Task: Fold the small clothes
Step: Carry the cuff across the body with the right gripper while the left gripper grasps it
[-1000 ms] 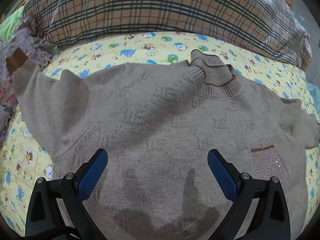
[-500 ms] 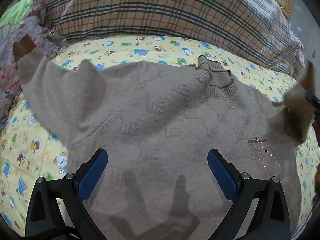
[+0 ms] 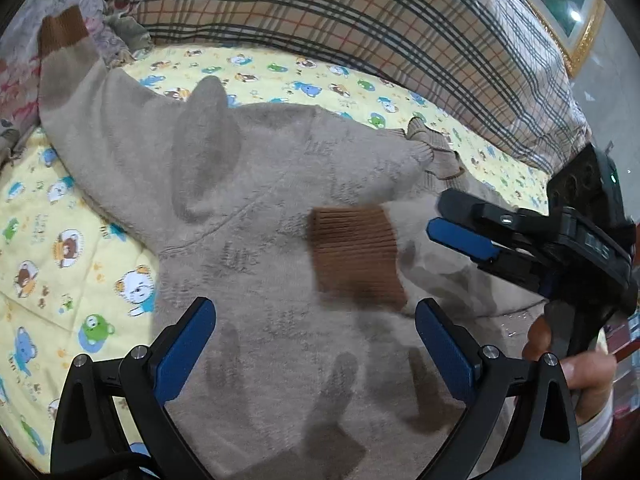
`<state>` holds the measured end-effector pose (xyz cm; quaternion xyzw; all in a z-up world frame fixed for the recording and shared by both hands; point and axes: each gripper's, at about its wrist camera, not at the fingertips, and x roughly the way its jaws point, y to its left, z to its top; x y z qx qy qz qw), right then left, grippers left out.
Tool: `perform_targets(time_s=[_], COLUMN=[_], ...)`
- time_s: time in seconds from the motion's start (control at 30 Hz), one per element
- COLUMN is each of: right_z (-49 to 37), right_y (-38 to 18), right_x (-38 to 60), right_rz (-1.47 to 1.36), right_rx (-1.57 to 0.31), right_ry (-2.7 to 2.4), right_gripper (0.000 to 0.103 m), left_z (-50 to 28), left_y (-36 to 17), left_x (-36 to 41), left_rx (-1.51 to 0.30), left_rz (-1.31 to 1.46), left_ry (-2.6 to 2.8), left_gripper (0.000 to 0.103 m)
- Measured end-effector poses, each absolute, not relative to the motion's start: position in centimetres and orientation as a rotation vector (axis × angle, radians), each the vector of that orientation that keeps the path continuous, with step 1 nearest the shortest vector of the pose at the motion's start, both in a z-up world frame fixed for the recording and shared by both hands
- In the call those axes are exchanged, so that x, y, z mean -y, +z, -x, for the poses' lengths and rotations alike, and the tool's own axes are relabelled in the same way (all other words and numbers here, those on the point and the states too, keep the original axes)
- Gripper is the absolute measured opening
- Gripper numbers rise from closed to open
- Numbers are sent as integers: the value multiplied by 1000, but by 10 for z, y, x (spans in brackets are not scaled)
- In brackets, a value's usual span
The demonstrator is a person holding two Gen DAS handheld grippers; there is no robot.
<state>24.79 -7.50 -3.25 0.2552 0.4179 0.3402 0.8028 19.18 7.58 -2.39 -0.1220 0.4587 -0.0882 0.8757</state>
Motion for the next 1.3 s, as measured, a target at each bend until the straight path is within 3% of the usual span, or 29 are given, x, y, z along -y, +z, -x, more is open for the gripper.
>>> perform_targets(time_s=[0.3,0.37,0.4,0.47,0.53,0.73,0.9,1.27,1.3], right_z=[-204,-188,-183,-168,-158,-140,-158,-261,-269], right_y=[4,8,8,6,5,13,9,-23,-27], right_x=[128,145,151,169,184,230,268,269,268], right_rz=[-559,-560,-563,-574,-595,-595,-601,-445,-439], right_rx=[-725,-697,-693,-681,-665,-624,-662,-859,-878], right_ry=[543,489,469,413,367,231,104,60,101], right_gripper=[56,56,56,56,56,56,56,56,37], left_z=[-242,-247,-250,-253,-256,-230,-234,-226,-226], left_y=[-54,-52,-51,-49,-47,-13,-37,-45,-43], left_x=[-43,-32,-26,-14,-4,-44,-78,-68,-64], left_rx=[-1053,-1034,-1023,-1016,-1022,-858,-940,-965,-966], left_rz=[314,302,305,298,292,280,357,315,313], left_ry=[-227,-233,-254,-283,-329,-232,-201,-220,-229], left_gripper=[100,94,88,45,12,10,11,11,11])
